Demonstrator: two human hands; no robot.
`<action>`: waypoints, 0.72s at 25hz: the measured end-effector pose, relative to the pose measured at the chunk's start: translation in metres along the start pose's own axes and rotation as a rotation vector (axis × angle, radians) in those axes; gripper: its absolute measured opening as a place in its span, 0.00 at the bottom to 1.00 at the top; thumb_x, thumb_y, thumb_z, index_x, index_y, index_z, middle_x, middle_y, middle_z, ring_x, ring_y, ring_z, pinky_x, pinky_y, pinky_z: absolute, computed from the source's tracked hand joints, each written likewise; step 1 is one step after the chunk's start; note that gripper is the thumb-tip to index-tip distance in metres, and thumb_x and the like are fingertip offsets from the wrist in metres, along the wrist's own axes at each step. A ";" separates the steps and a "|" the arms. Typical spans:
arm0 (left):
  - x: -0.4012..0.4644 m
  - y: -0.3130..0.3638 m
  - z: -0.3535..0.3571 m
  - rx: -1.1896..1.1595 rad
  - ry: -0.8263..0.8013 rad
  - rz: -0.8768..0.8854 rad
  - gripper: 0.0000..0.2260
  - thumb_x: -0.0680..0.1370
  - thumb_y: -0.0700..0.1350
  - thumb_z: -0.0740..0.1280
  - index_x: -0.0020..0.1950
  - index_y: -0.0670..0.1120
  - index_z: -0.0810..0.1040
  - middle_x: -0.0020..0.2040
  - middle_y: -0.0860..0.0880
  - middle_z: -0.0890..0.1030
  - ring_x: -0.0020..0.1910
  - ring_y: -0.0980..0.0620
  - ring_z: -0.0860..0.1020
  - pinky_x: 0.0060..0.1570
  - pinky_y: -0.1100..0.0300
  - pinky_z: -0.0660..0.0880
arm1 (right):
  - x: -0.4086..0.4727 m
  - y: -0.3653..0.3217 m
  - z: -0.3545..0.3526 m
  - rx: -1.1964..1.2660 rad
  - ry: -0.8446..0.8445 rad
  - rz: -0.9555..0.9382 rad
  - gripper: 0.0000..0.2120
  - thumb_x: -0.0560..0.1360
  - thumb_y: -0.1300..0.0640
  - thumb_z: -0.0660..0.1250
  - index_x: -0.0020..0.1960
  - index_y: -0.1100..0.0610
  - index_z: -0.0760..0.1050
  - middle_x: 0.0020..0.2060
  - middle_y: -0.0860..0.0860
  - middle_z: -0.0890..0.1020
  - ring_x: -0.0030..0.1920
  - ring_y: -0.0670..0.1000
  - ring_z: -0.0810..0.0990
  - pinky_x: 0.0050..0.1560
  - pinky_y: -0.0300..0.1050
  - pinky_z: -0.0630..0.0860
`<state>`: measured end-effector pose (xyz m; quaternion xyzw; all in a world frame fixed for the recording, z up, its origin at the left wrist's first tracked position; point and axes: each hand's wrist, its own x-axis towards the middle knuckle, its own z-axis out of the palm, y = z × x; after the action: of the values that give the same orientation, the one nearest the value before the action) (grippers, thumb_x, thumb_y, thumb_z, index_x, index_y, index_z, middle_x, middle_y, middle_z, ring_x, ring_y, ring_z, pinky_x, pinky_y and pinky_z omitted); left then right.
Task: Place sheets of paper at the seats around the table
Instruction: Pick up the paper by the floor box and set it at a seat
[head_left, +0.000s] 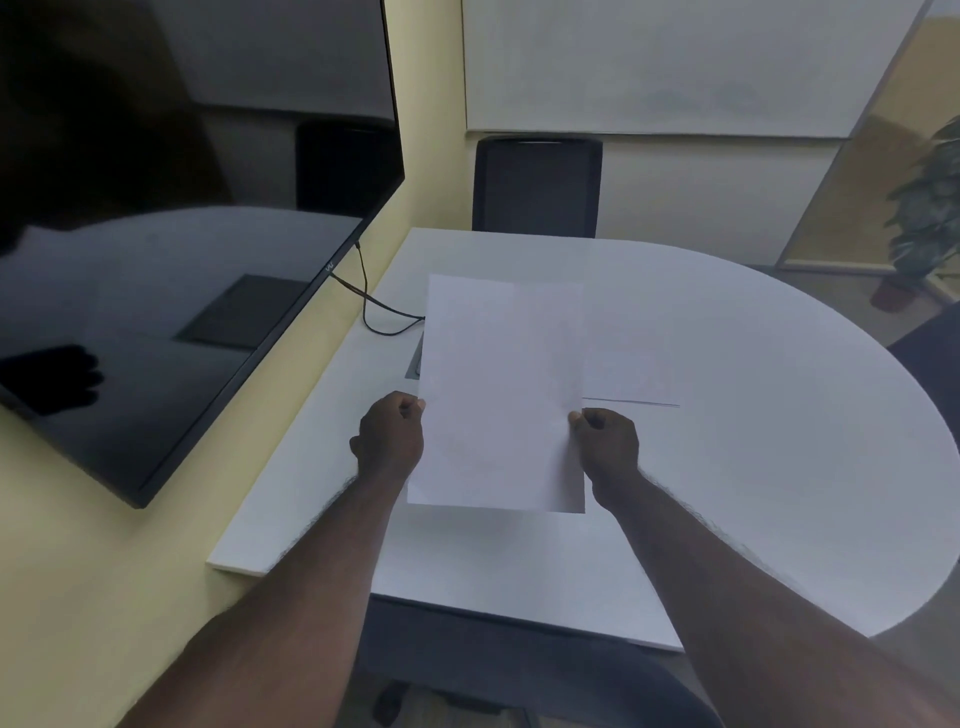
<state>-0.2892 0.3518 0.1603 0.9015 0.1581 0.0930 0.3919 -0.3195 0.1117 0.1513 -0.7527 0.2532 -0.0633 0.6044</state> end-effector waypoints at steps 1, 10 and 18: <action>0.004 -0.004 0.005 0.010 -0.006 -0.002 0.06 0.80 0.48 0.62 0.46 0.50 0.78 0.51 0.49 0.83 0.45 0.49 0.72 0.49 0.53 0.63 | 0.003 0.003 0.003 -0.002 -0.002 0.010 0.14 0.75 0.58 0.64 0.32 0.57 0.67 0.30 0.51 0.67 0.34 0.52 0.63 0.38 0.43 0.61; 0.040 -0.030 0.035 0.045 -0.126 0.017 0.07 0.80 0.47 0.62 0.48 0.49 0.79 0.52 0.49 0.83 0.46 0.48 0.74 0.49 0.53 0.63 | 0.023 0.032 0.031 -0.058 0.084 0.107 0.13 0.76 0.57 0.64 0.37 0.66 0.73 0.34 0.53 0.72 0.37 0.54 0.67 0.41 0.45 0.65; 0.064 -0.075 0.067 0.087 -0.212 -0.021 0.07 0.80 0.48 0.62 0.48 0.49 0.79 0.50 0.50 0.83 0.45 0.49 0.73 0.48 0.53 0.63 | 0.040 0.067 0.064 -0.133 0.124 0.169 0.14 0.77 0.57 0.63 0.44 0.70 0.76 0.35 0.60 0.74 0.39 0.54 0.71 0.44 0.47 0.70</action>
<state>-0.2258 0.3773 0.0630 0.9208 0.1291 -0.0139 0.3677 -0.2800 0.1398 0.0628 -0.7618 0.3562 -0.0414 0.5394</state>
